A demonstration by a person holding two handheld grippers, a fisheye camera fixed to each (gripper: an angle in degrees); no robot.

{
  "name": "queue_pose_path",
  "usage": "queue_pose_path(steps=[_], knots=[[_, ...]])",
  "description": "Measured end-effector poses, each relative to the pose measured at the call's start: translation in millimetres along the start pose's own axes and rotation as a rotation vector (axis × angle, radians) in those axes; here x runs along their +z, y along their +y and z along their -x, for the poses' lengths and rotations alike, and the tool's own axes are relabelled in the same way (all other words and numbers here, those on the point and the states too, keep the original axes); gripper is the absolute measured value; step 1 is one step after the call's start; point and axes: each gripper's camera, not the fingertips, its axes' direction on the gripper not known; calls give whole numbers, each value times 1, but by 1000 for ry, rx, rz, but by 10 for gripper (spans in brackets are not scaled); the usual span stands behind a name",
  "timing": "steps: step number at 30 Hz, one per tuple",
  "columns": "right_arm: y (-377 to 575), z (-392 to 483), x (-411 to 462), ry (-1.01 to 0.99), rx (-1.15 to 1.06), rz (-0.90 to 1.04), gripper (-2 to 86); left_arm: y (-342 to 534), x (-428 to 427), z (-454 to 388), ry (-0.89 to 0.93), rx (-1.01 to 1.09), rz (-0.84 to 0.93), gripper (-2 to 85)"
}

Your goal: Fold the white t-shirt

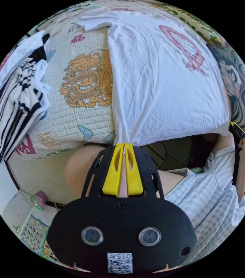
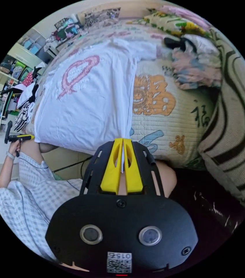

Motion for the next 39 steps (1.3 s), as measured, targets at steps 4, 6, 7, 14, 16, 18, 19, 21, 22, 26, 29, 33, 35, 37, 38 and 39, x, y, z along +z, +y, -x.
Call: queue_pose_path(steps=[4,6,7,14,16,18,19,21,22,26,29,33,35,37,38,39], knots=[[71,43,-82,150,-4,-333,-5,61,-56,-45,-119,-20,-475,2],[105,68,-120,209,-1,-530,-5,108,-87,-88,-188,3,-805,14],[126,84,-142,246,-2,-657,-5,118,-91,-99,-203,1,-870,19],[203,175,-224,449,-74,-1064,-8,182,-89,-214,-234,62,-1381,49],[221,192,-234,546,-39,-1204,-9,183,-83,-239,-202,122,-1410,60],[234,207,-242,617,-56,-1307,-10,174,-73,-266,-137,170,-1408,78],[237,215,-248,618,-97,-1306,-10,170,-70,-271,-107,177,-1405,80],[234,217,-259,544,-102,-1247,-10,153,-62,-283,77,188,-1369,84],[230,215,-266,478,-87,-1213,-10,147,-60,-285,134,197,-1351,80],[218,207,-284,379,-171,-1155,-10,106,-39,-313,277,249,-1252,4],[206,190,-293,305,-145,-1159,-9,78,-21,-344,221,273,-1251,-5],[174,155,-295,254,-57,-1045,-5,8,2,-392,172,355,-1141,-3],[145,118,-292,231,10,-974,11,-31,8,-414,165,402,-1117,3],[120,83,-289,211,77,-924,34,-79,10,-439,152,460,-1076,8],[101,58,-287,205,111,-887,47,-116,10,-456,148,483,-1046,11],[91,46,-285,203,128,-865,51,-156,11,-474,152,511,-1018,14]])
